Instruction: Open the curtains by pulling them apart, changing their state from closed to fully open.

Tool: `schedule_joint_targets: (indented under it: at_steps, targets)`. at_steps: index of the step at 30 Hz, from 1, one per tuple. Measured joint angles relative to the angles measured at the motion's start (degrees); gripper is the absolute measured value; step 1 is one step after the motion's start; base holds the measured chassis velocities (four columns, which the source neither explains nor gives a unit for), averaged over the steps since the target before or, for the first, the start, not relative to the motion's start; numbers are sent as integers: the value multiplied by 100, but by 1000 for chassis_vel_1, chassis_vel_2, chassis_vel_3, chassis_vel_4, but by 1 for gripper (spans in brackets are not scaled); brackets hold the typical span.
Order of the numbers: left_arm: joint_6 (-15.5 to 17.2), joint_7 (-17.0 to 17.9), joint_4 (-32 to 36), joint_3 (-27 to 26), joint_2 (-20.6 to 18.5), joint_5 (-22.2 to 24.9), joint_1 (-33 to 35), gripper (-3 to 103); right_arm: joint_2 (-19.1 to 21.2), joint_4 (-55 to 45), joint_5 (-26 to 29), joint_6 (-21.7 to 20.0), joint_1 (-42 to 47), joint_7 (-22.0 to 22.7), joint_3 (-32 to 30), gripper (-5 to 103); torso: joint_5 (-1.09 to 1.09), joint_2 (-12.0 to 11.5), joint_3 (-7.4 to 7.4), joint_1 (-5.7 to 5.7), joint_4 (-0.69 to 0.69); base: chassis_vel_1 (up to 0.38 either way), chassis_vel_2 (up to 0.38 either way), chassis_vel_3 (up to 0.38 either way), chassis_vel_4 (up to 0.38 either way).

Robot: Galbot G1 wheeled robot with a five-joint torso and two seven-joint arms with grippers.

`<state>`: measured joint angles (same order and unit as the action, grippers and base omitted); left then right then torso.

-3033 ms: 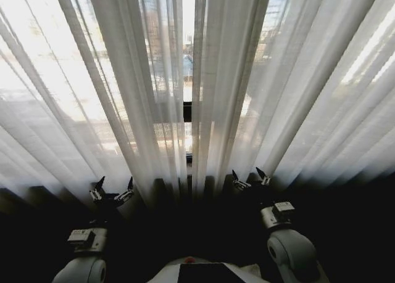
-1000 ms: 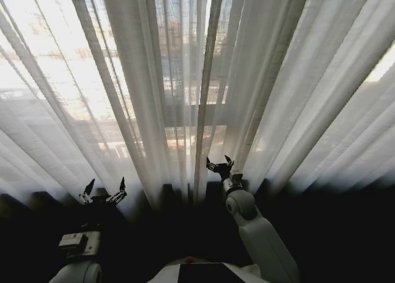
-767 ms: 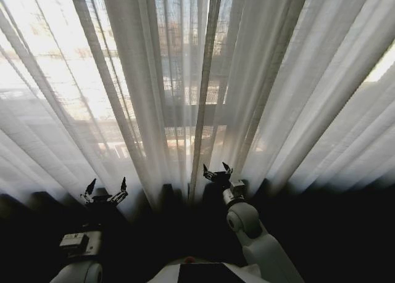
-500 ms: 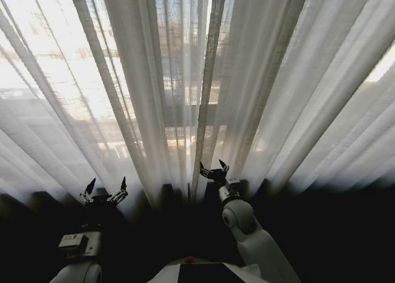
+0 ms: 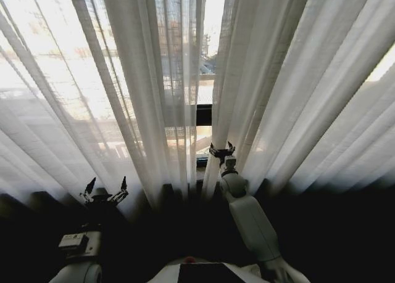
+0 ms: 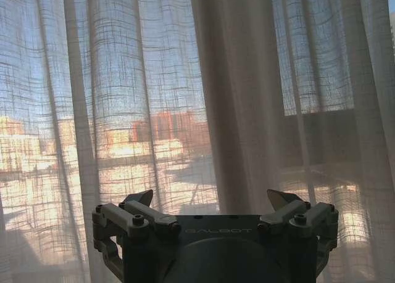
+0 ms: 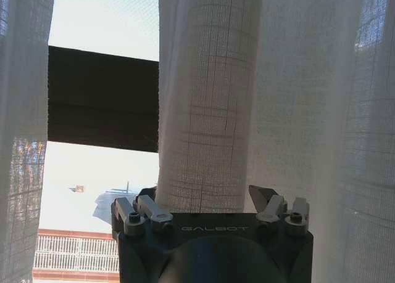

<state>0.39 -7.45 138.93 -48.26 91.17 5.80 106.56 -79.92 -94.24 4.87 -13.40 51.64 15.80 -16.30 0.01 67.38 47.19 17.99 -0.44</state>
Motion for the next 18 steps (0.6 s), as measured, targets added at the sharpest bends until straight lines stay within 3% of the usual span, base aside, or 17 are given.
schedule_joint_targets:
  at_steps: [1, 3, 6, 9, 11, 13, 16, 18]
  targets:
    - [4, 1, 0, 1, 0, -5, -3, 100, 35, 10, 8, 9, -32, 0, -13, 74, 0, 0, 0, 0, 0, 0, 0, 0, 0]
    - [6, 2, 0, 3, 0, -6, -4, 100, 50, 10, 16, 10, -39, 0, -20, 74, 0, 0, 0, 0, 0, 0, 0, 0, 0]
    - [7, 11, 0, 6, 0, -7, 6, 100, 75, -46, 68, 12, -18, 0, -19, 57, 0, 0, 0, 0, 0, 0, 0, 0, 0]
    - [7, 21, -8, 2, 0, -7, 10, 100, 81, -88, 158, 12, 1, -1, 1, 52, 0, 0, 0, 0, 0, 0, 0, 0, 0]
    - [18, 142, -8, -9, 0, -6, 12, 100, 83, -141, 278, 12, 10, -1, 16, 36, 0, 0, -1, 0, 0, 0, 0, 0, 0]
    - [24, 155, -6, -18, 0, -6, 12, 100, 86, -152, 292, 12, 12, -1, 19, 36, 0, 0, -1, 0, 0, 0, 0, 0, 0]
    - [36, 169, 28, -53, 0, -4, 17, 100, 105, -223, 346, 10, 24, -5, 22, 20, 0, 0, -1, 0, 0, 0, 0, 0, 0]
    - [37, 169, 33, -55, 0, -4, 18, 100, 110, -238, 354, 9, 33, -6, 21, 20, 0, 0, -1, 0, 0, 0, 0, 0, 0]
